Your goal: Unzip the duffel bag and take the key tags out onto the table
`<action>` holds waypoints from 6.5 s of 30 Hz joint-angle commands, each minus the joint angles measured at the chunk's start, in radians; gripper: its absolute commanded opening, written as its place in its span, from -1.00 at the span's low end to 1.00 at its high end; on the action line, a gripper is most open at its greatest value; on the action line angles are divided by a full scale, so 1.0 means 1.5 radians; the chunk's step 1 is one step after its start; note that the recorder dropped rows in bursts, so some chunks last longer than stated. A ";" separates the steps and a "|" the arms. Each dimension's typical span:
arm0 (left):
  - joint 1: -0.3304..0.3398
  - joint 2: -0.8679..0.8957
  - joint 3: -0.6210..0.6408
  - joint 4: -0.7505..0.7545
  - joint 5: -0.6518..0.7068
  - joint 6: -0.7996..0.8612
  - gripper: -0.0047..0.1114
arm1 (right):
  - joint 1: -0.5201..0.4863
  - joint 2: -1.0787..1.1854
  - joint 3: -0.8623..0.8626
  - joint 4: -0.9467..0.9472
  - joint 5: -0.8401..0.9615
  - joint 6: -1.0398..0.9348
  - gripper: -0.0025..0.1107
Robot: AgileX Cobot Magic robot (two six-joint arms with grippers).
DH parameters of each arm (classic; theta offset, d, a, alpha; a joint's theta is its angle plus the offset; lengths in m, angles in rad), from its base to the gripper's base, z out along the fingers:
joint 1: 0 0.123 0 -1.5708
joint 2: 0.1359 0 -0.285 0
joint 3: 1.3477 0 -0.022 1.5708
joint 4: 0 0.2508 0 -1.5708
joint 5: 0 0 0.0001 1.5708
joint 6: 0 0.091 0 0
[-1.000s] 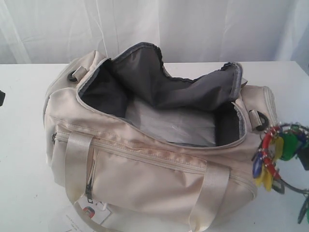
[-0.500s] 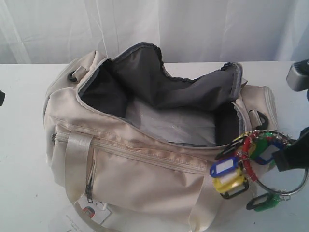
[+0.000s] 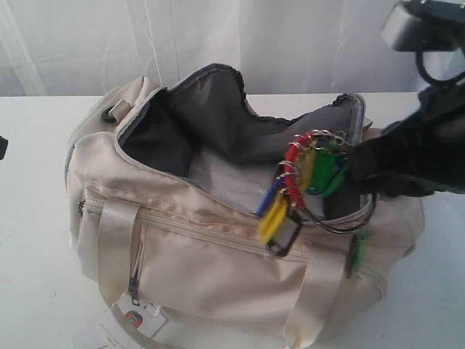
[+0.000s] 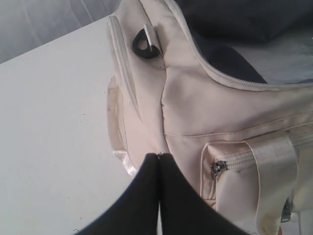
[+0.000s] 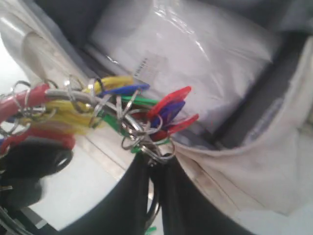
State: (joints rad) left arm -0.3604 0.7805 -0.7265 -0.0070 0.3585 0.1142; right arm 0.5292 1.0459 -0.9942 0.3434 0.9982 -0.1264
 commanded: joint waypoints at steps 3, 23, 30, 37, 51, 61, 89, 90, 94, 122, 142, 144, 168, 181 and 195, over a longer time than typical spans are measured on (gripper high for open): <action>-0.001 -0.008 0.003 -0.011 0.006 -0.004 -0.92 | 0.192 0.160 -0.055 0.057 -0.131 -0.020 -0.96; -0.001 -0.015 -0.013 0.241 0.070 -0.223 -0.92 | 0.360 0.557 -0.333 0.053 -0.172 -0.031 -0.96; -0.001 -0.046 -0.012 0.539 0.178 -0.523 -0.92 | 0.360 0.615 -0.357 0.040 -0.175 -0.031 -0.96; -0.001 -0.062 0.007 0.548 0.158 -0.526 -0.92 | 0.340 0.685 -0.370 0.028 -0.170 -0.017 -0.96; -0.001 -0.062 0.007 0.548 0.150 -0.528 -0.92 | 0.231 0.742 -0.370 0.031 -0.143 -0.001 -0.96; -0.001 -0.062 0.007 0.538 0.139 -0.529 -0.92 | 0.317 0.645 -0.379 0.072 -0.122 -0.092 -0.96; -0.001 -0.062 0.007 0.519 0.125 -0.528 -0.92 | 0.377 0.740 -0.379 0.051 -0.255 -0.088 -0.85; -0.001 -0.062 0.007 0.519 0.125 -0.528 -0.92 | 0.377 0.740 -0.379 0.047 -0.256 -0.088 -0.79; -0.001 -0.062 0.007 0.518 0.125 -0.528 -0.92 | 0.377 0.740 -0.379 -0.006 -0.268 -0.054 -0.54; -0.001 -0.062 0.007 0.516 0.125 -0.528 -0.92 | 0.377 0.484 -0.379 -0.213 -0.138 0.072 -0.76; -0.001 -0.062 0.013 0.471 0.103 -0.530 -0.92 | 0.377 0.061 -0.178 -0.519 -0.003 0.280 -0.96; -0.001 -0.062 0.013 0.471 0.088 -0.530 -0.92 | 0.377 0.040 -0.178 -0.505 -0.005 0.280 -0.96; 0.029 -0.090 0.013 0.458 0.068 -0.529 -0.92 | 0.377 -0.006 -0.174 -0.495 -0.013 0.280 -0.96; 0.199 -0.360 0.013 0.460 0.070 -0.528 -0.92 | 0.190 -0.163 -0.173 -0.492 -0.014 0.280 -0.96; 0.204 -0.434 0.013 0.459 0.071 -0.528 -0.92 | 0.092 -0.372 -0.173 -0.494 -0.012 0.280 -0.96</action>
State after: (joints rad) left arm -0.0566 0.1350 -0.7090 0.6757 0.4652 -0.6708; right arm 0.6702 0.4970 -1.2547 -0.3970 0.9862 0.2884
